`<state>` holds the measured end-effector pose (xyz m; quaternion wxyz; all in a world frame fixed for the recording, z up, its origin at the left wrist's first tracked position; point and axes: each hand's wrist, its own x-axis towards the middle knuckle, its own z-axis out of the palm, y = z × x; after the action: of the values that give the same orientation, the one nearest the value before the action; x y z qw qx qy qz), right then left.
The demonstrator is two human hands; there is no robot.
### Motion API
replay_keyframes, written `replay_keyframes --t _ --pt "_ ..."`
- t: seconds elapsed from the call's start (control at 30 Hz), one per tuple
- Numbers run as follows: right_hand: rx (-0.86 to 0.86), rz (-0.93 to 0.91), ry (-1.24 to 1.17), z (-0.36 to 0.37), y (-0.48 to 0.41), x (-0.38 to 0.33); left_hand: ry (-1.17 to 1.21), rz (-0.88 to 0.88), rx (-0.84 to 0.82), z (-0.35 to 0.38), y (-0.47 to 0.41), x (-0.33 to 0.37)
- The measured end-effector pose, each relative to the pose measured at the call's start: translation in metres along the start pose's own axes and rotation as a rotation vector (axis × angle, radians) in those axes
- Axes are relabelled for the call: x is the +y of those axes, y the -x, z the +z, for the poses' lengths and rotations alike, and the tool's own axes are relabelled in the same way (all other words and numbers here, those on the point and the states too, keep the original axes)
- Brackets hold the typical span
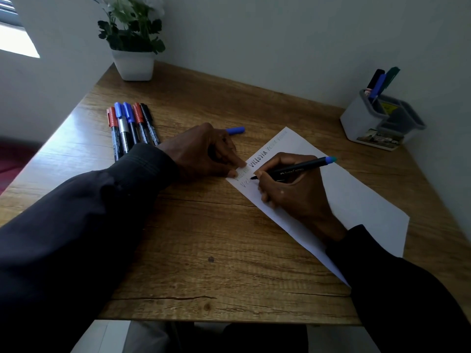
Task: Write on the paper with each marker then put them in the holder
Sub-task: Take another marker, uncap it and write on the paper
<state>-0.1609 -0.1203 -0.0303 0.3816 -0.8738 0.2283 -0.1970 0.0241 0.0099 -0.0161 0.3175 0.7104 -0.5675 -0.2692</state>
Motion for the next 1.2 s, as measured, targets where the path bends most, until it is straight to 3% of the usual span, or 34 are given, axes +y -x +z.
replay_keyframes --t 0.87,1.03,1.2 --pt "0.000 0.065 -0.059 0.000 -0.002 0.004 -0.022 0.007 0.001 0.001 -0.001 -0.002" --pt "0.038 -0.059 -0.108 0.003 -0.003 0.006 -0.016 0.016 0.007 0.001 -0.001 -0.003" --pt "0.007 0.070 -0.085 0.002 -0.003 0.008 -0.005 0.004 0.011 0.001 -0.002 -0.004"
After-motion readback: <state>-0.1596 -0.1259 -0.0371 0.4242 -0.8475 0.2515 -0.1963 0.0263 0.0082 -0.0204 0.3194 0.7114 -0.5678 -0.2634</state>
